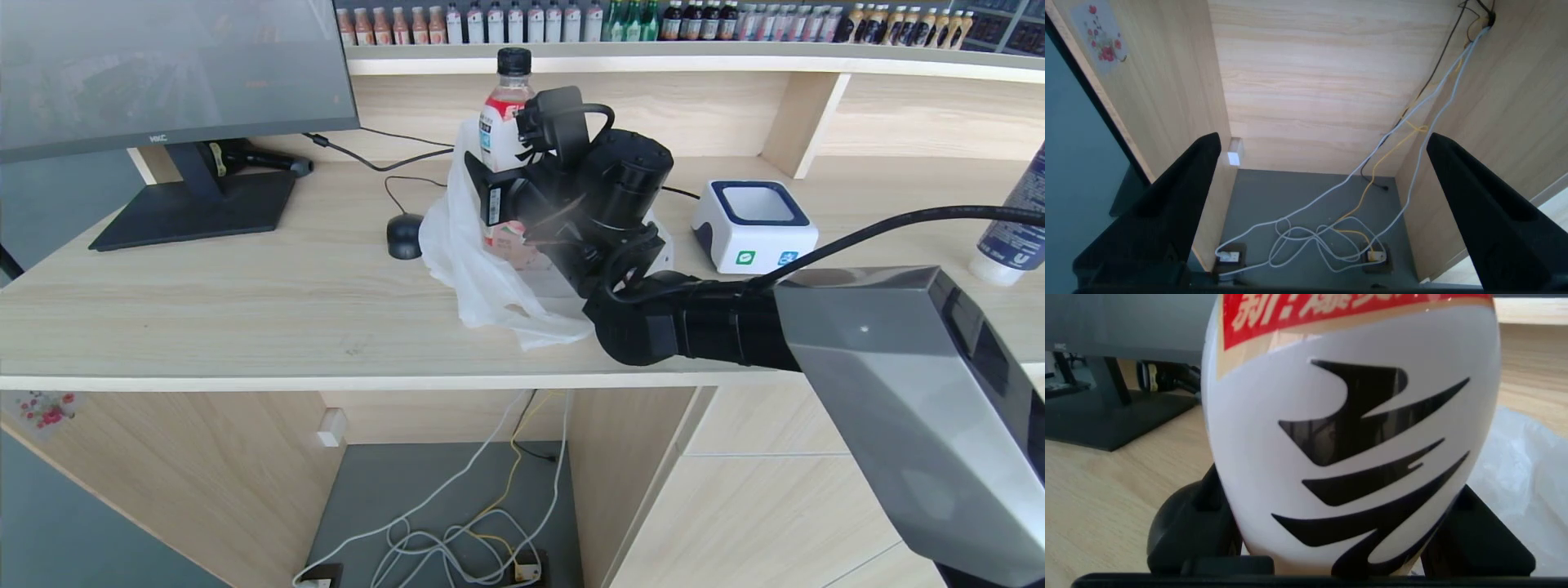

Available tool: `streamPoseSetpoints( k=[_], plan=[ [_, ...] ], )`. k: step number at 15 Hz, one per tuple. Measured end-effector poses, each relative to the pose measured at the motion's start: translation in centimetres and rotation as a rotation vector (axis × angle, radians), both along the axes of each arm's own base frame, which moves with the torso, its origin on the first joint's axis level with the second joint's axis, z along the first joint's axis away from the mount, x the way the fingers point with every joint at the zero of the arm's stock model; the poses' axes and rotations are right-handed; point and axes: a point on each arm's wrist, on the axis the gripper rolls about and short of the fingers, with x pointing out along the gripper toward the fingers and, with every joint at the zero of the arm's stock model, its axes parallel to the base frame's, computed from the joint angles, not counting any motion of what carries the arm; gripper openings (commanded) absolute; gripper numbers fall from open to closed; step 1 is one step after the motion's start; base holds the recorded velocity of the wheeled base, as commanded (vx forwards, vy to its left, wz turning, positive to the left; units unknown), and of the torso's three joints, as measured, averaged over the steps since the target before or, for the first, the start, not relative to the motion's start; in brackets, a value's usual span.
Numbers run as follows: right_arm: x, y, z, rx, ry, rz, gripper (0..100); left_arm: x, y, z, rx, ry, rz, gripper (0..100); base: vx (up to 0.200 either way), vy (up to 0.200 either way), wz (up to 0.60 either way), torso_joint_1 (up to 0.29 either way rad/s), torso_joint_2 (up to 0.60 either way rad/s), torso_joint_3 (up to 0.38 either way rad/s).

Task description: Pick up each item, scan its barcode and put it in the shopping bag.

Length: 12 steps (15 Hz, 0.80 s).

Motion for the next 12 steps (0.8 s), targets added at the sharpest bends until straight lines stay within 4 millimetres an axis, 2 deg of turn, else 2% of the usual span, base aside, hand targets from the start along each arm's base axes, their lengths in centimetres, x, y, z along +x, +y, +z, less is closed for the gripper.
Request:
streamPoseSetpoints(
  k=[12],
  plan=[
    [0.7,0.6,-2.0,0.0,0.015,0.002,0,0.0,0.0,0.0,0.0,0.0,0.0,100,0.0,0.0,0.0,0.0,0.0,0.0]
  ],
)
